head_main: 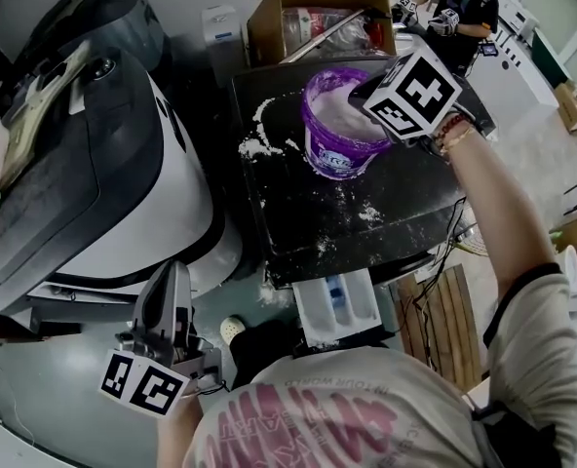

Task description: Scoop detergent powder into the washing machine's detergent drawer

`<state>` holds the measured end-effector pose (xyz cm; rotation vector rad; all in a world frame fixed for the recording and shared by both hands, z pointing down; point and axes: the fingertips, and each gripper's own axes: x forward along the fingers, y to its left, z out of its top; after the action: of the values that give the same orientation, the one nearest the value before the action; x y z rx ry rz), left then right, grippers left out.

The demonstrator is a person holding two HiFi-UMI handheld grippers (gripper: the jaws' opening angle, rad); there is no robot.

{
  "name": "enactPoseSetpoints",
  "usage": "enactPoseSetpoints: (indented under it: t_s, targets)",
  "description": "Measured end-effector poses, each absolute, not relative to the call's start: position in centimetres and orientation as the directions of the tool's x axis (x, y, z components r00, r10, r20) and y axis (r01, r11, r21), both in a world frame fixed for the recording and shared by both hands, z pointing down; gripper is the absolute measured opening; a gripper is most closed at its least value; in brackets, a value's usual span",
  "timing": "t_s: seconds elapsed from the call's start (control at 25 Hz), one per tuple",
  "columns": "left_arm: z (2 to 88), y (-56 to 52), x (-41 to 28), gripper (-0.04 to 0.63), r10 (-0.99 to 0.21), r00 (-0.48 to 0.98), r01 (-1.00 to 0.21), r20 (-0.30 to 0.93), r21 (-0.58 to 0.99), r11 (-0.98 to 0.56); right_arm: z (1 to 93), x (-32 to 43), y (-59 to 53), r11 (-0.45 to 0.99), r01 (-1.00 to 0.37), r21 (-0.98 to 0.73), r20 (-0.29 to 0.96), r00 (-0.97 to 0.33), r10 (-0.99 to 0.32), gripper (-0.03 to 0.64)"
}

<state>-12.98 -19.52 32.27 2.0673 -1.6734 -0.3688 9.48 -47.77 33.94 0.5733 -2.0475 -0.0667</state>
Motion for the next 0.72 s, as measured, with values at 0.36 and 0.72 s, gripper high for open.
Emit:
enactPoseSetpoints:
  t_s: [0.36, 0.72]
  targets:
    - [32.4, -18.6, -13.2, 0.0, -0.972, 0.227, -0.845, 0.066, 0.509, -0.163, 33.8, 8.5, -45.5, 0.904, -0.348, 0.247, 0.806, -0.444, -0.391, 0.006]
    - [31.7, -17.9, -12.9, 0.0, -0.976, 0.213, -0.85, 0.036, 0.5, -0.167, 32.7, 7.9, -43.3, 0.929, -0.33, 0.165, 0.802, -0.504, -0.321, 0.006]
